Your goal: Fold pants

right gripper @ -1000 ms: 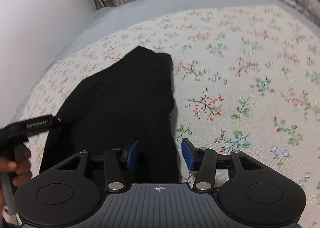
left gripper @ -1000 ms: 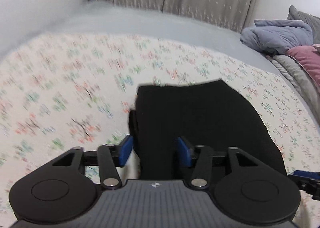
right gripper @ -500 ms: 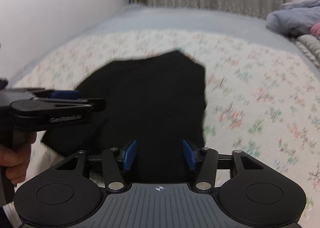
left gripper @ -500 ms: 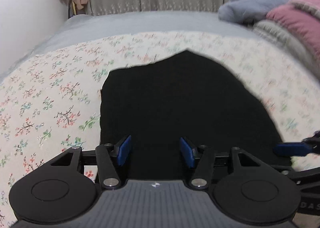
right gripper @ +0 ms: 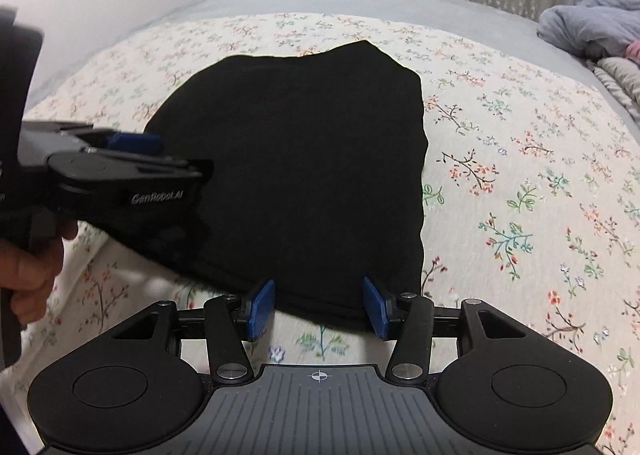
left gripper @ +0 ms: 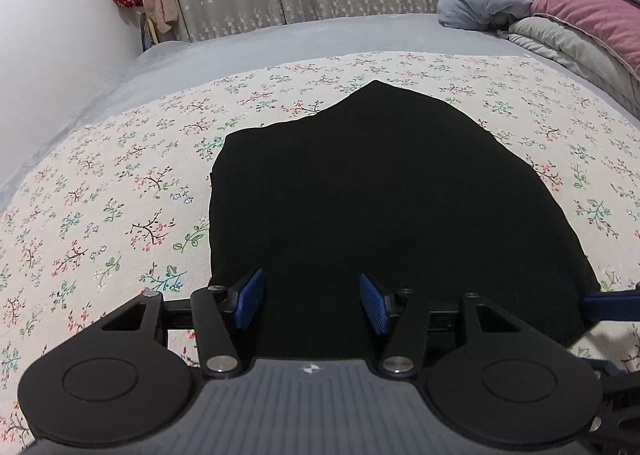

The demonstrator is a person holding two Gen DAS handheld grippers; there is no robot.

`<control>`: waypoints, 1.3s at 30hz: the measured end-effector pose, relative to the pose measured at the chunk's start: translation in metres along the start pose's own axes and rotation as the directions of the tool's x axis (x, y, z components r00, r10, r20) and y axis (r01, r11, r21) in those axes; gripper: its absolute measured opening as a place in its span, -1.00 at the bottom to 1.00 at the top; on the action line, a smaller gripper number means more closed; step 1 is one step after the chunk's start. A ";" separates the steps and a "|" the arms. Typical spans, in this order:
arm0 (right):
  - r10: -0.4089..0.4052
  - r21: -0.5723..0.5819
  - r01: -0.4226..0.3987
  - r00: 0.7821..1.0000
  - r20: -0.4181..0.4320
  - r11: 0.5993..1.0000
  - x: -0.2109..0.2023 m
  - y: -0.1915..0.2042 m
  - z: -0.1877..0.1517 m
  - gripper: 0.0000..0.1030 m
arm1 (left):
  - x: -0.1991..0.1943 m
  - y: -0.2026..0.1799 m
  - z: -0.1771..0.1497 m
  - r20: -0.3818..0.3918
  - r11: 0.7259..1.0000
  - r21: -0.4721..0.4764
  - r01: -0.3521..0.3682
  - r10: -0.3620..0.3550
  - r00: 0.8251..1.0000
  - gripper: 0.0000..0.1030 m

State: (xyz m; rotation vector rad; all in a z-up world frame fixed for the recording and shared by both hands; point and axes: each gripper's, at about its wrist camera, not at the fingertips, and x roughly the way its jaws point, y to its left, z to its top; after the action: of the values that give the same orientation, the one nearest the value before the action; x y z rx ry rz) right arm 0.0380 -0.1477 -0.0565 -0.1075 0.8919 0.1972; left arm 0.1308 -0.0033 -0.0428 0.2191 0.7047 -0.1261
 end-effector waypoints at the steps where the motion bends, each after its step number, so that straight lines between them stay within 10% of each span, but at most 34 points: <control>1: -0.003 -0.003 0.003 1.000 -0.003 1.000 -0.002 0.001 -0.001 -0.06 | -0.002 -0.001 0.000 -0.002 1.000 -0.001 -0.002 0.002 1.000 0.42; 25: 0.000 0.215 -0.086 0.928 0.373 0.973 -0.175 0.022 -0.053 0.21 | -0.211 0.013 -0.042 0.207 0.976 -0.219 -0.018 0.064 0.976 0.95; 39: -0.043 0.208 -0.053 0.902 0.429 0.977 -0.187 0.038 -0.084 1.00 | -0.192 0.021 -0.076 0.118 0.973 -0.221 -0.059 0.087 0.989 0.97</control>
State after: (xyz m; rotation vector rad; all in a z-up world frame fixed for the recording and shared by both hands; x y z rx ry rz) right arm -0.1484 -0.1482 0.0371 0.1386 0.4642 0.1205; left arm -0.0581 0.0438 0.0299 0.0267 0.5774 0.0085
